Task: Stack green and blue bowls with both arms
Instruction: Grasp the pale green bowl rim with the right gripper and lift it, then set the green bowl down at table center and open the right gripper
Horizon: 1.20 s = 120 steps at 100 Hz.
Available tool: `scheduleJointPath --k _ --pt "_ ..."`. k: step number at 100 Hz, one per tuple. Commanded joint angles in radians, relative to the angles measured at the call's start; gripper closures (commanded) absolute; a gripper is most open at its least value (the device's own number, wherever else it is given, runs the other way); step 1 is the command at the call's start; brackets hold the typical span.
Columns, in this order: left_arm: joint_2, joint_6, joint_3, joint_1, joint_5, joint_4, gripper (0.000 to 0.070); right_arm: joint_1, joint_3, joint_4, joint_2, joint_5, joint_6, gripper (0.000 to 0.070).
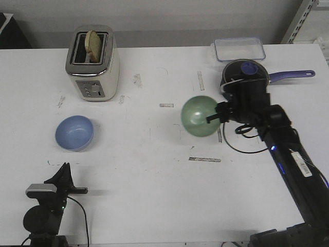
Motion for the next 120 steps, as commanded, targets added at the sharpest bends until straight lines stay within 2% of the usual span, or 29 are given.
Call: scheduleJointPath --k 1,13,26,45,66,71,81,84,86,110,115,120 --pt "-0.002 -0.002 -0.021 0.002 0.000 0.009 0.0699 0.108 0.008 0.030 0.045 -0.002 0.063 0.0700" --pt "-0.002 -0.002 -0.021 0.002 0.000 0.010 0.0699 0.257 0.009 0.048 0.118 -0.002 0.084 0.0700" --pt "-0.002 -0.002 -0.021 0.002 0.000 0.010 0.0699 0.353 0.008 0.034 0.216 0.004 0.086 0.0700" --pt "-0.002 -0.002 -0.021 0.002 0.000 0.010 0.0699 0.407 0.008 0.018 0.309 0.058 0.085 0.0700" --pt "-0.002 -0.002 -0.021 0.002 0.000 0.010 0.0699 0.414 0.009 0.029 0.317 0.060 0.085 0.0699" --pt "-0.002 -0.002 -0.021 0.002 0.000 0.010 0.0699 0.414 0.010 0.028 0.314 0.053 0.086 0.0648" --pt "-0.002 -0.002 -0.021 0.002 0.000 0.010 0.0699 0.412 0.021 0.020 0.299 0.048 0.086 0.0382" --pt "-0.002 -0.002 -0.021 0.002 0.000 0.010 0.0699 0.412 0.027 0.016 0.294 0.051 0.086 0.0330" --pt "-0.002 -0.002 -0.021 0.002 0.000 0.010 0.0699 0.412 0.032 0.013 0.290 0.051 0.086 0.0319" --pt "-0.002 -0.002 -0.021 0.002 0.000 0.010 0.0699 0.375 0.088 -0.014 0.185 0.051 0.086 0.0331" --pt "-0.002 -0.002 -0.021 0.002 0.000 0.009 0.0699 0.358 0.088 -0.014 0.143 0.054 0.085 0.0399" --pt "-0.002 -0.002 -0.021 0.002 0.000 0.009 0.0699 0.336 0.088 -0.016 0.100 0.055 0.084 0.0522"
